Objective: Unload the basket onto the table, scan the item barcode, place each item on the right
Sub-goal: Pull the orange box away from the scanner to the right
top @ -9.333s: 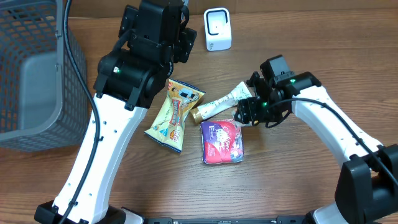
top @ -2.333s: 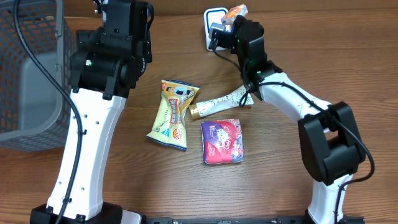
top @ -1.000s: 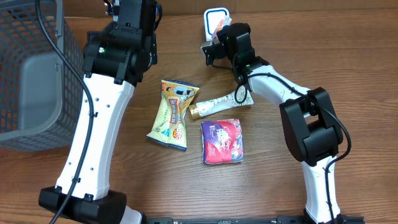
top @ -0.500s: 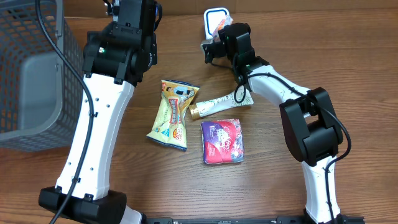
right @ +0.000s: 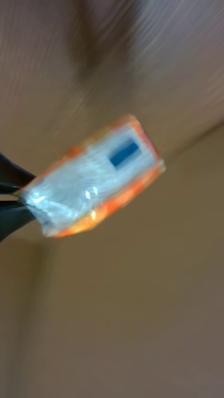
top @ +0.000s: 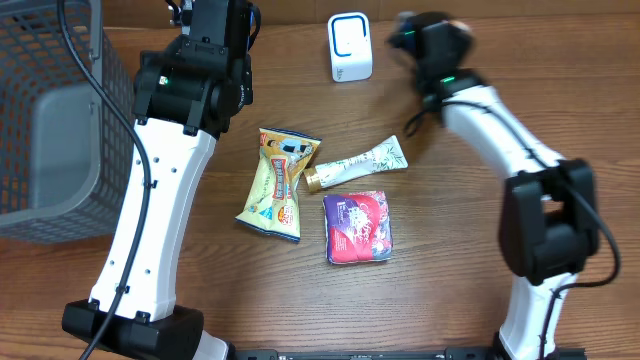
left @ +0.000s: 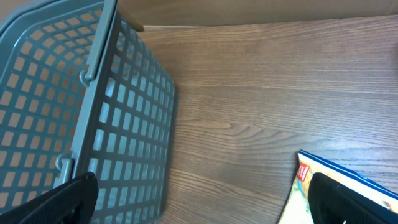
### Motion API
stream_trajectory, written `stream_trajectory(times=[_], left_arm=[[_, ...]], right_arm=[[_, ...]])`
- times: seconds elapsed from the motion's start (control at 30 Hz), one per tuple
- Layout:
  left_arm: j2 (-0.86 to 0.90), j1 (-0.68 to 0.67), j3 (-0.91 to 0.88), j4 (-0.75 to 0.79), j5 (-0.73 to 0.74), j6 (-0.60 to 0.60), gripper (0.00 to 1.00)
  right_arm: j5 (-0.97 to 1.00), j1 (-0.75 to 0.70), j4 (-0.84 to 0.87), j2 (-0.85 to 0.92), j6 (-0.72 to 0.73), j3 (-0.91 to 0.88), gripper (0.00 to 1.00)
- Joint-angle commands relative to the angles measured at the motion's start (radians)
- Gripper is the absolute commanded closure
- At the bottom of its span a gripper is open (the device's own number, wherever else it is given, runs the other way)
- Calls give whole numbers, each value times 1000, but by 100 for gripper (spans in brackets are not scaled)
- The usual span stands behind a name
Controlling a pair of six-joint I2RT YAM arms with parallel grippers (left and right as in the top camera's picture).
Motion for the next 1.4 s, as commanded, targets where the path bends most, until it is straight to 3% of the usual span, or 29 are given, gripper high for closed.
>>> stream_trajectory(times=[0.0,0.17,0.47,0.5,0.53,0.57,0.6,0.73,0.9,1.1,1.3,1.37], left_arm=[[6,1,0,0,8,-21,0],[6,1,0,-4,8,-21,0],[6,1,0,-14,8,-21,0],[6,1,0,-14,8,-21,0],[6,1,0,-11,8,-21,0],[6,1,0,-8,8,-21,0],[6,1,0,-6,10,-23,0],[6,1,0,8,47,-33,0],[6,1,0,9,60,-32,0],[3,1,0,8,61,-34,0],[-15,1,0,5,59,-48,0],[-32,5,0,9,58,-48,0]], right_arm=[[8,-138,-174,-23,526,9,96],[-110,-363,-419,-23,820,8,96],[-199,-757,-501,-13,901,-61,96],[-237,-792,-515,-13,916,-63,75],[-312,-826,-534,-13,909,-63,36],[-381,-854,-545,-14,887,-62,12],[-434,-875,-557,-15,864,-60,0],[-665,-913,-605,-42,861,-14,0],[-911,-851,-698,-120,872,88,0],[-951,-619,-818,-256,930,139,0],[-1008,-333,-864,-297,1169,136,0],[-1041,-261,-890,-294,1160,127,0]])
